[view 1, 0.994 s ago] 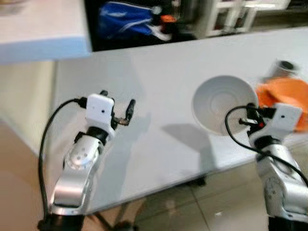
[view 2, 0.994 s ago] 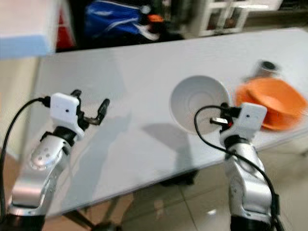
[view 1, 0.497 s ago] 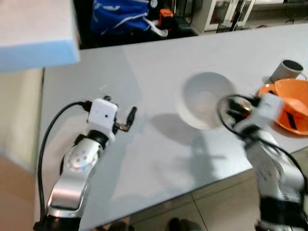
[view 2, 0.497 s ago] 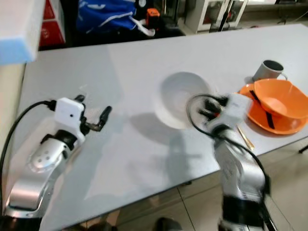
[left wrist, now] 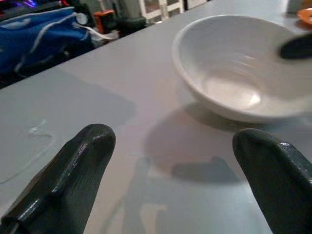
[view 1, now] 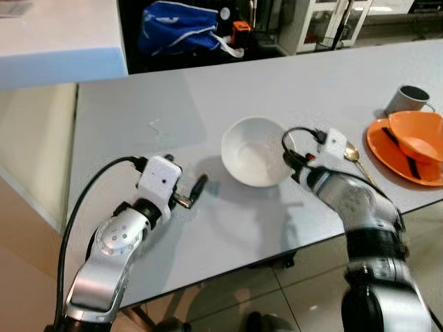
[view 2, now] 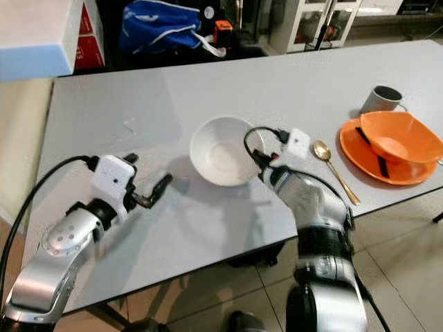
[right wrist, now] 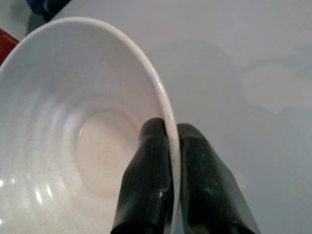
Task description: Setting the table
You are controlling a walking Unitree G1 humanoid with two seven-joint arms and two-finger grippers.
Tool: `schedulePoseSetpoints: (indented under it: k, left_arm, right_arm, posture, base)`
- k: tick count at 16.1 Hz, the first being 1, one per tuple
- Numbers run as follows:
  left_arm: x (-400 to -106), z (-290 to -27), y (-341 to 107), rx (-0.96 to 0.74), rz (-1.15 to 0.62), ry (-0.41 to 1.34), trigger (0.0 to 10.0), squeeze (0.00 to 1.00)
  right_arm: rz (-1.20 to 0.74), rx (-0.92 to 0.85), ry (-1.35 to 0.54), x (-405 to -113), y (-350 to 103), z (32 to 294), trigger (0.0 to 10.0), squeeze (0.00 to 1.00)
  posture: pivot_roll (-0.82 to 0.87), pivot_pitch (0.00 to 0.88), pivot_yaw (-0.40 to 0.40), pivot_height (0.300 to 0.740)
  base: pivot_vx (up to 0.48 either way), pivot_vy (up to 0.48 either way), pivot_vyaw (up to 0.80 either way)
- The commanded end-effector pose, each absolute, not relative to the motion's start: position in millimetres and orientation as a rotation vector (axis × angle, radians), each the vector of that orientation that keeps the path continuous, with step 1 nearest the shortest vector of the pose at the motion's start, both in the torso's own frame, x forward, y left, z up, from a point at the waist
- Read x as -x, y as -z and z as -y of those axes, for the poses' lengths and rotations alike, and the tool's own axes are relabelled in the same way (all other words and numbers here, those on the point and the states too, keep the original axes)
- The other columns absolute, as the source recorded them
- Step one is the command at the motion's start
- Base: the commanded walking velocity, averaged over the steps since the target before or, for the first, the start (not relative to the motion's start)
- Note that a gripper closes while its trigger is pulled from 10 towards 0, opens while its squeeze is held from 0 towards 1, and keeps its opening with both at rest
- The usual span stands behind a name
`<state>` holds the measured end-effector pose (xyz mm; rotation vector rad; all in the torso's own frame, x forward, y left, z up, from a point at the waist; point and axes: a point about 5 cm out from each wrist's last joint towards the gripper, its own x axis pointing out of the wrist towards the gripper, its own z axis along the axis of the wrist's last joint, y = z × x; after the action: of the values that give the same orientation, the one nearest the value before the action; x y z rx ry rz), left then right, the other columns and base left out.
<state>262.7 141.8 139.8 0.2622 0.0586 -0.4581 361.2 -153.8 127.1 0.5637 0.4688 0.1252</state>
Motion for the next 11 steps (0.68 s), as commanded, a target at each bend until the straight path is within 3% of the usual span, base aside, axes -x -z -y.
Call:
schedulePoseSetpoints:
  k: [1,11]
  left_arm:
    - [-261,-139,-144,-0.273,-0.05,0.49,10.0,0.0]
    - [-256,-137,-146,-0.289,-0.066,0.526,10.0,0.0]
  right_arm:
    - [-0.425,-0.576,-0.14,-372,-138,152,10.0,0.0]
    - [-0.537,-0.443,-0.129,-396,-146,139,10.0,0.0]
  posture:
    - [0.09,0.077,-0.033,0.74]
    - [0.11,0.083,-0.043,0.74]
  base:
    - [0.0,0.0,0.0]
    - [0.0,0.0,0.0]
